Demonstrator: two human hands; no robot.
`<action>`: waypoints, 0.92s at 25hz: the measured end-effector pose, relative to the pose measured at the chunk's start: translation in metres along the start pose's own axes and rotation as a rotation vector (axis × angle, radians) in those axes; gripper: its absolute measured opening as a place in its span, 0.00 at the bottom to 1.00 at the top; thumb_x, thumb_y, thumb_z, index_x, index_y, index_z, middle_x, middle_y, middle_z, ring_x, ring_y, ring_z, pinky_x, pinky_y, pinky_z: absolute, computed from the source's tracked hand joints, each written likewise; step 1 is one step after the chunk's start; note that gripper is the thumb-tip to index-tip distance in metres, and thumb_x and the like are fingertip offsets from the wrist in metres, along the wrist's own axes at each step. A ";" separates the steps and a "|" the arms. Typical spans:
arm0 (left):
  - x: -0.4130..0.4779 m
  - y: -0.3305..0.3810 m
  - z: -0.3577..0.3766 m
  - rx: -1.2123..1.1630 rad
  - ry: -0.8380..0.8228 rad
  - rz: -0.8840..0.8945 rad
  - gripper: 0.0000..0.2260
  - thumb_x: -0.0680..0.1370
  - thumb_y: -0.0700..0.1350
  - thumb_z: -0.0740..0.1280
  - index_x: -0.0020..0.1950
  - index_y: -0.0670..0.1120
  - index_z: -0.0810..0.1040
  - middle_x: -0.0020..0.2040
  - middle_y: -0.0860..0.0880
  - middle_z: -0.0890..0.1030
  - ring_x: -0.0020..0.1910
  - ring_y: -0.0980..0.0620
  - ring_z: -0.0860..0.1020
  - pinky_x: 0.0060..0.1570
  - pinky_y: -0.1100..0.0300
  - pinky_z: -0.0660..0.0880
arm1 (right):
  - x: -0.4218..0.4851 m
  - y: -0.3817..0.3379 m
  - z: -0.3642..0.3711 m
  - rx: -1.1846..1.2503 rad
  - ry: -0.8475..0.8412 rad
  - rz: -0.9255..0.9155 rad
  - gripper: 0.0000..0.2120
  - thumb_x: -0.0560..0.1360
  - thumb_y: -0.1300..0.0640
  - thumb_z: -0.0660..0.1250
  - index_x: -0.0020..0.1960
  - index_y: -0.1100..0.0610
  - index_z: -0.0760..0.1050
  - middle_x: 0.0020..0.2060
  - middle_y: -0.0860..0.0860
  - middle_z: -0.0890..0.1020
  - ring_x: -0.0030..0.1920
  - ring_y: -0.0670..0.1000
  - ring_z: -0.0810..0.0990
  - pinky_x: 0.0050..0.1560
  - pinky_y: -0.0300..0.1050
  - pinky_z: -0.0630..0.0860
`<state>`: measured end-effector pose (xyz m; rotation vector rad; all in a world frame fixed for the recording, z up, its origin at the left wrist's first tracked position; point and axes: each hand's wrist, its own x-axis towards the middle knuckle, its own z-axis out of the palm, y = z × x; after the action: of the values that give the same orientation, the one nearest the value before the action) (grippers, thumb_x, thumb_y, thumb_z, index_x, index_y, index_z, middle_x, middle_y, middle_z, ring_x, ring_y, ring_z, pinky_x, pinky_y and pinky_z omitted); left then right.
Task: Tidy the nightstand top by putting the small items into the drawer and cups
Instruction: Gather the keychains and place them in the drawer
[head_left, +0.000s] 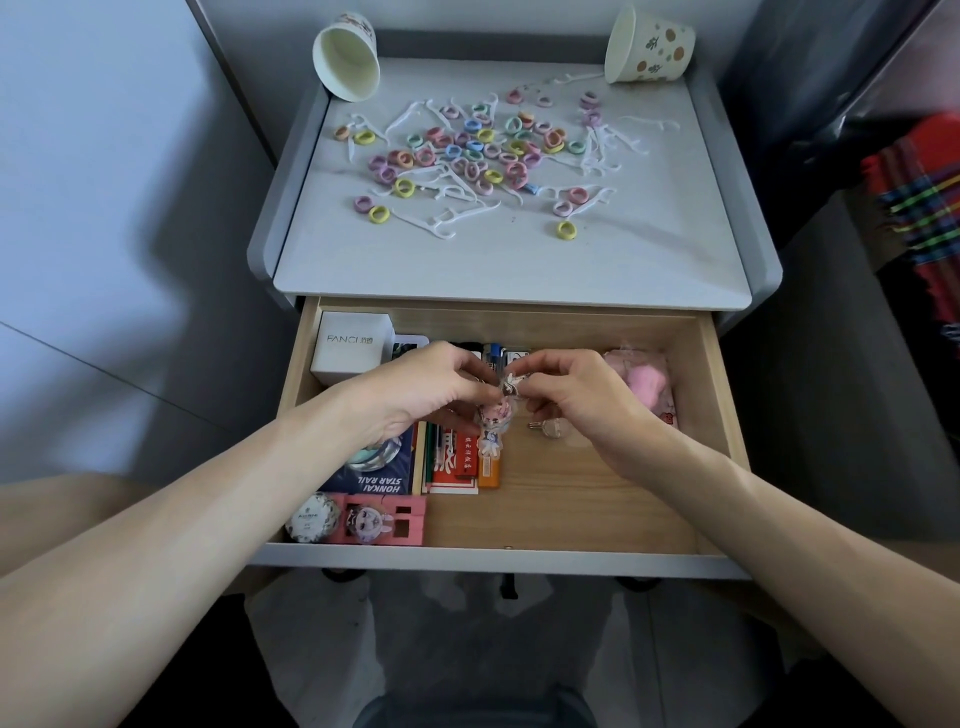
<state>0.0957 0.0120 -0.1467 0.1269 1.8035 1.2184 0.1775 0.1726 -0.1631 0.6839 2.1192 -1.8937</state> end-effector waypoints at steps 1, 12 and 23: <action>0.000 0.000 -0.001 -0.007 0.029 0.010 0.07 0.76 0.35 0.71 0.53 0.39 0.80 0.45 0.41 0.83 0.44 0.47 0.82 0.44 0.54 0.83 | 0.000 0.001 0.001 -0.060 0.000 -0.031 0.06 0.73 0.62 0.69 0.44 0.53 0.83 0.31 0.50 0.80 0.34 0.48 0.76 0.40 0.49 0.73; 0.001 -0.001 0.000 -0.043 0.140 0.052 0.07 0.79 0.33 0.66 0.52 0.43 0.79 0.43 0.43 0.81 0.38 0.50 0.83 0.34 0.60 0.81 | 0.000 0.007 0.009 -0.181 -0.027 -0.131 0.12 0.71 0.55 0.76 0.53 0.53 0.80 0.37 0.51 0.81 0.33 0.44 0.80 0.34 0.37 0.75; 0.002 0.002 -0.014 0.194 0.063 -0.023 0.03 0.79 0.39 0.69 0.50 0.41 0.82 0.40 0.46 0.82 0.32 0.55 0.80 0.32 0.64 0.79 | -0.005 0.007 0.002 -0.041 -0.216 -0.024 0.08 0.80 0.62 0.64 0.57 0.61 0.78 0.47 0.56 0.83 0.40 0.49 0.83 0.42 0.44 0.83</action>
<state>0.0841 0.0045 -0.1454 0.1795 1.9708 1.0398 0.1848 0.1698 -0.1669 0.4261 2.0325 -1.8378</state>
